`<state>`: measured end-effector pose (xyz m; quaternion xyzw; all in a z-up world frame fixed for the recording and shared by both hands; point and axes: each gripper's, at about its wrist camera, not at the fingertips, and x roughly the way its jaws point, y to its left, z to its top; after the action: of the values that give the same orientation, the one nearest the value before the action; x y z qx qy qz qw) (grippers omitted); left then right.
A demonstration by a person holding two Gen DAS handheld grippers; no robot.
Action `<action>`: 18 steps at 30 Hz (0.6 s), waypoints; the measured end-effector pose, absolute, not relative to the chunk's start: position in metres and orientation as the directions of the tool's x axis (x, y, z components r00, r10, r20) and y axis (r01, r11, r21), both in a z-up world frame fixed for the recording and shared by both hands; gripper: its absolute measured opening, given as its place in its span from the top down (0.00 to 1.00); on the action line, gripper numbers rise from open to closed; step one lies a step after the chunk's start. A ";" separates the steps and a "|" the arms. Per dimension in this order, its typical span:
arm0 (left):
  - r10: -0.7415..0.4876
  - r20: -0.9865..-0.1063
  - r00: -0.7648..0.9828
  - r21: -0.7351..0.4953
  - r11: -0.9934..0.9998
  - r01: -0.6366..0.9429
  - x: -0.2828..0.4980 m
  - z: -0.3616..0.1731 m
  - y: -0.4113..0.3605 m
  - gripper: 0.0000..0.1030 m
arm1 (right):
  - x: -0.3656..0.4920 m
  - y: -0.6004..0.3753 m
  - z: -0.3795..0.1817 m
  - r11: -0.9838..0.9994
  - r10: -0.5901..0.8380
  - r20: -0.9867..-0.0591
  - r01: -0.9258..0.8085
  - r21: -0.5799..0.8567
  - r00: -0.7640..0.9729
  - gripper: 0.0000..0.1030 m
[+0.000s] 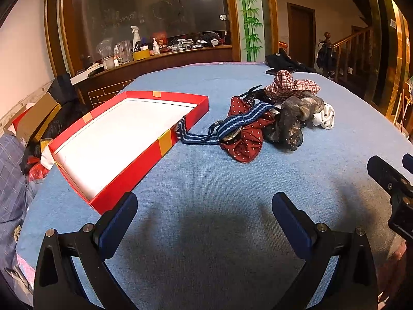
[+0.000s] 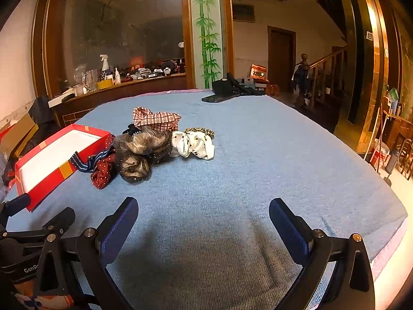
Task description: Organize jewelry
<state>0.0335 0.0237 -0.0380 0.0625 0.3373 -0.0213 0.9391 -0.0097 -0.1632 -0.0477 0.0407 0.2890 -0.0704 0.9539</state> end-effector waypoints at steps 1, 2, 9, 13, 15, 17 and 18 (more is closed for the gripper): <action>0.002 -0.637 0.771 0.103 0.991 0.083 0.033 -0.038 0.024 0.00 | -0.010 -0.163 -0.048 0.987 -0.110 -0.558 0.158 0.038 0.822 0.00; 0.003 -0.637 0.771 0.106 0.991 0.084 0.034 -0.038 0.024 0.00 | -0.010 -0.164 -0.048 0.987 -0.108 -0.560 0.157 0.041 0.822 0.00; 0.002 -0.642 0.767 0.102 0.991 0.083 0.033 -0.039 0.024 0.00 | -0.010 -0.166 -0.051 0.985 -0.103 -0.568 0.162 0.054 0.816 0.00; 0.001 -0.646 0.764 0.101 0.991 0.085 0.032 -0.040 0.023 0.00 | -0.009 -0.166 -0.052 0.985 -0.100 -0.576 0.161 0.056 0.812 0.00; -0.001 -0.648 0.761 0.100 0.991 0.087 0.033 -0.041 0.023 0.00 | -0.009 -0.166 -0.052 0.986 -0.101 -0.576 0.161 0.054 0.811 0.00; -0.002 -0.650 0.760 0.098 0.991 0.086 0.032 -0.041 0.024 0.00 | -0.010 -0.166 -0.053 0.986 -0.100 -0.578 0.159 0.052 0.810 0.00; -0.004 -0.652 0.758 0.096 0.991 0.088 0.032 -0.041 0.024 0.00 | -0.009 -0.165 -0.053 0.986 -0.100 -0.579 0.159 0.051 0.809 0.00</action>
<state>0.0324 0.0241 -0.0410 0.0606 0.3468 -0.0246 0.9357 -0.0095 -0.1654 -0.0533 0.0485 0.3014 -0.0683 0.9498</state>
